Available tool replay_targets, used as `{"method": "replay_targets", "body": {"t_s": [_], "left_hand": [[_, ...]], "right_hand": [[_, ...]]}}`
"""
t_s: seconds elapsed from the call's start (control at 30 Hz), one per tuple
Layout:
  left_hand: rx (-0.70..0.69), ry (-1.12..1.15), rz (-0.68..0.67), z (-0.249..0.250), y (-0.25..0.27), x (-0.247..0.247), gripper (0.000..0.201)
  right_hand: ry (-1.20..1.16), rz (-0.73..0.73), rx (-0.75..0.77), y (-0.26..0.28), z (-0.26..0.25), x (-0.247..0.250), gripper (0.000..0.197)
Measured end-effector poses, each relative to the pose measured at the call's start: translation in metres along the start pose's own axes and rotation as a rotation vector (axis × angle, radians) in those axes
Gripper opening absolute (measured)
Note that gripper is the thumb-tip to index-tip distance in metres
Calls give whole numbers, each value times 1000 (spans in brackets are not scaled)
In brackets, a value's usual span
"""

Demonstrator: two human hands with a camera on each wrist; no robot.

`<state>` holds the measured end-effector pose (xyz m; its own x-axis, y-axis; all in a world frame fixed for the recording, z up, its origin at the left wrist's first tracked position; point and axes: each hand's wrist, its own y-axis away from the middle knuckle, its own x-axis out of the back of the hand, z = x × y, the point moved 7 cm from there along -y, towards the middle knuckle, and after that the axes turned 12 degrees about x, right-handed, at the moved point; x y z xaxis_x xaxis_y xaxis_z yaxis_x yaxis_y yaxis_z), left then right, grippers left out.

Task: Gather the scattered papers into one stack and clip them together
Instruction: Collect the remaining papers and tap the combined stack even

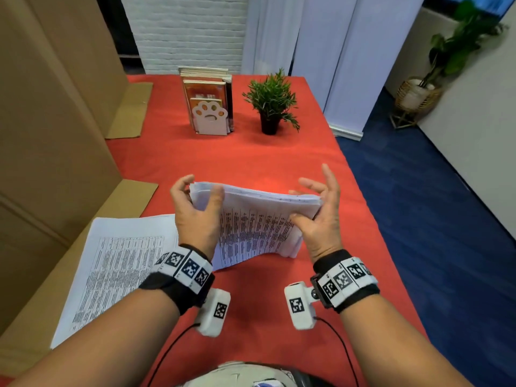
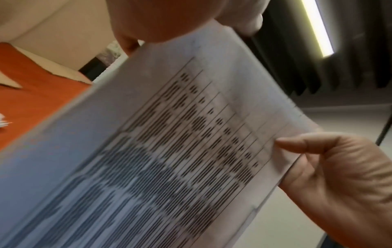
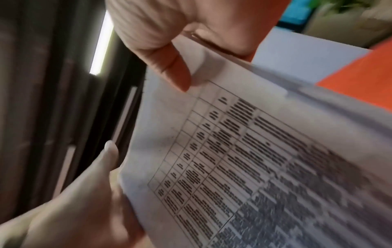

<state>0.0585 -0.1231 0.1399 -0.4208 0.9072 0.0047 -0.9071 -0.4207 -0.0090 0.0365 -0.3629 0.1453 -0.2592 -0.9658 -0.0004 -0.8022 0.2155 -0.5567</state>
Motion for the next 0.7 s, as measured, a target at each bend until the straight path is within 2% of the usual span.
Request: {"method": "replay_targets", "body": {"t_s": [0.07, 0.17, 0.23, 0.3, 0.33, 0.4, 0.47, 0.57, 0.7], "left_hand": [[-11, 23, 45, 10, -4, -2, 28], [-10, 28, 96, 14, -13, -5, 6], [-56, 67, 74, 15, -13, -5, 9], [-106, 92, -5, 11, -11, -4, 13], [-114, 73, -51, 4, -10, -2, 23], [-47, 7, -139, -19, -11, -1, 51], [81, -61, -212, -45, -11, -2, 69], [247, -124, -206, -72, -7, -2, 71], [273, -75, -180, -78, -6, -7, 65]], "right_hand": [[128, -53, 135, -5, -11, -2, 91], [338, -140, 298, -11, -17, -11, 64], [353, -161, 310, -12, -18, -14, 60], [264, -126, 228, -11, -15, -12, 68], [203, -78, 147, -9, -10, -9, 74], [79, 28, -68, -4, 9, -1, 79], [-50, 65, -286, 5, 34, -2, 83], [-83, 44, -462, 16, 58, -11, 78], [-116, 127, -536, 20, 66, -17, 54]]}}
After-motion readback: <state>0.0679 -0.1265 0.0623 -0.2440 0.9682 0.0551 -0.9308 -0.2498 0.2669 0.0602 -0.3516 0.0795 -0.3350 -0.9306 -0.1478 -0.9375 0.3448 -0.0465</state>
